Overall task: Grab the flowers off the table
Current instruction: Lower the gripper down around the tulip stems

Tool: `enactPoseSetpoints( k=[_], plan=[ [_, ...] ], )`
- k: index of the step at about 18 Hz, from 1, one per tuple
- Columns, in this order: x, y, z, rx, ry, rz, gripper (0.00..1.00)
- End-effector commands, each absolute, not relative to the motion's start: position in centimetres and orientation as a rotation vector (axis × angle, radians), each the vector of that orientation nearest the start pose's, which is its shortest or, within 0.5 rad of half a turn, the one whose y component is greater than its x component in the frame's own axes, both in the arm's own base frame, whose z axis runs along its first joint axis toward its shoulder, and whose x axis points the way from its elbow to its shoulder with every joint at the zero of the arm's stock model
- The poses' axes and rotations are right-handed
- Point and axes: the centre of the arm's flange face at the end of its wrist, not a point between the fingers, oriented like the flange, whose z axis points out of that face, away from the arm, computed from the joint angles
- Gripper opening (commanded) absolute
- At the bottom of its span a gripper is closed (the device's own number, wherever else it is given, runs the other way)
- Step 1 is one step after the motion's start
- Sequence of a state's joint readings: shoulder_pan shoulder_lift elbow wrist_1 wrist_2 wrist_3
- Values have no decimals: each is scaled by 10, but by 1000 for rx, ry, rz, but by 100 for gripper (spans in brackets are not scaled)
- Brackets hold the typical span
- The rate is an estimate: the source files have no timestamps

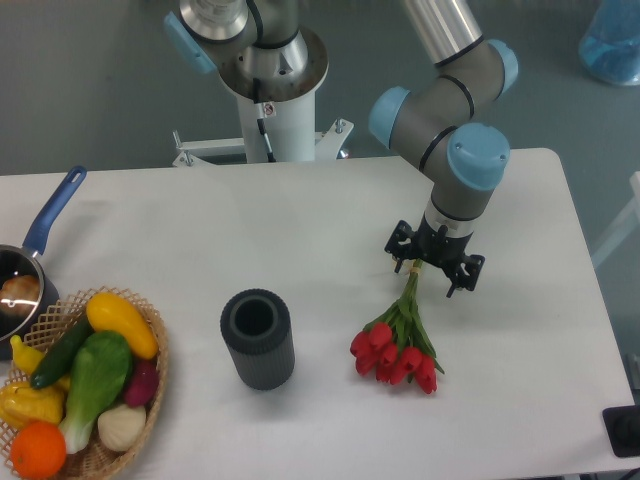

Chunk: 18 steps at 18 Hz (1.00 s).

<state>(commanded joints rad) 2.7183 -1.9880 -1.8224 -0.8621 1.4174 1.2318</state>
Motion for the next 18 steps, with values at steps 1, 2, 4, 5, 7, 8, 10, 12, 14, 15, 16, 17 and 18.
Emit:
enactPoseSetpoints(
  k=[1,2,4,5,7,8,10,12,14,15,16,17,18],
  plan=[
    [-471,376,212,-2985,132,-33,100],
    [-470,376,211,-2986,135,-35,100],
    [-469,377,208,-2987,134,-40,100],
    [-469,378,208,-2985,137,-39,100],
    [-468,380,206,-2986,143,-45,100],
    [-468,380,206,-2986,143,-45,100],
    [-468,379,204,-2990,145,-53,100],
    [-466,379,202,-2992,151,-58,100],
    [-465,378,199,-2997,151,-65,100],
    [-464,378,199,-2996,146,-66,94],
    [-463,378,199,-2997,148,-68,94],
    [-462,378,197,-2998,150,-75,94],
    [-462,378,196,-3000,150,-76,94]
  ],
)
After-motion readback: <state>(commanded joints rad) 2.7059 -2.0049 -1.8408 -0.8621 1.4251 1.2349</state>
